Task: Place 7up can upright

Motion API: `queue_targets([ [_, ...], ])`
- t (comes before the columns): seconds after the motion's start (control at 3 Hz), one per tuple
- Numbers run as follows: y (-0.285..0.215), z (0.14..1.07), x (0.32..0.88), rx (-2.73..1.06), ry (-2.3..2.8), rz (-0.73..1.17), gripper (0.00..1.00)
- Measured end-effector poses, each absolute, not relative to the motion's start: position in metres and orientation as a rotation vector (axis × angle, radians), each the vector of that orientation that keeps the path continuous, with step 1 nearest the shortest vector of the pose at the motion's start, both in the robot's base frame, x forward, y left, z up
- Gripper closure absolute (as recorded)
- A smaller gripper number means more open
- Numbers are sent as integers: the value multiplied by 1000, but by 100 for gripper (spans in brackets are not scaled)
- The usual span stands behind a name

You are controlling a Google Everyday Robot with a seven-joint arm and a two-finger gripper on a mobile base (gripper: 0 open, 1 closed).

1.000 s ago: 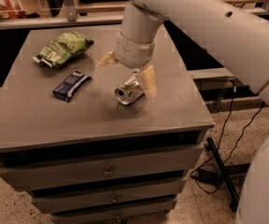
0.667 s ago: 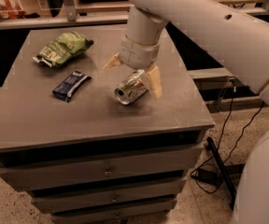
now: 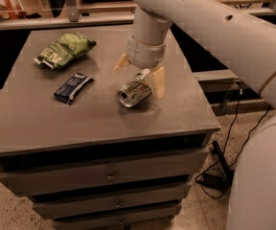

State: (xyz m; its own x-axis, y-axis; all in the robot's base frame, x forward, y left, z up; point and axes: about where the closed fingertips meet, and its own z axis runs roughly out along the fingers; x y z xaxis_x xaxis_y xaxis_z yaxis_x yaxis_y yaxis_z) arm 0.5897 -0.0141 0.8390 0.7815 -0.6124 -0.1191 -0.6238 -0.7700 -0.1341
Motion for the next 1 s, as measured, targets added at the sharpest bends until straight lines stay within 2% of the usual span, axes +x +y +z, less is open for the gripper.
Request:
queue_targets([
  [0.67,-20,832,586,-2927,970,97,63],
  [1.0,-19,864,582,-2899,1014,31,85],
])
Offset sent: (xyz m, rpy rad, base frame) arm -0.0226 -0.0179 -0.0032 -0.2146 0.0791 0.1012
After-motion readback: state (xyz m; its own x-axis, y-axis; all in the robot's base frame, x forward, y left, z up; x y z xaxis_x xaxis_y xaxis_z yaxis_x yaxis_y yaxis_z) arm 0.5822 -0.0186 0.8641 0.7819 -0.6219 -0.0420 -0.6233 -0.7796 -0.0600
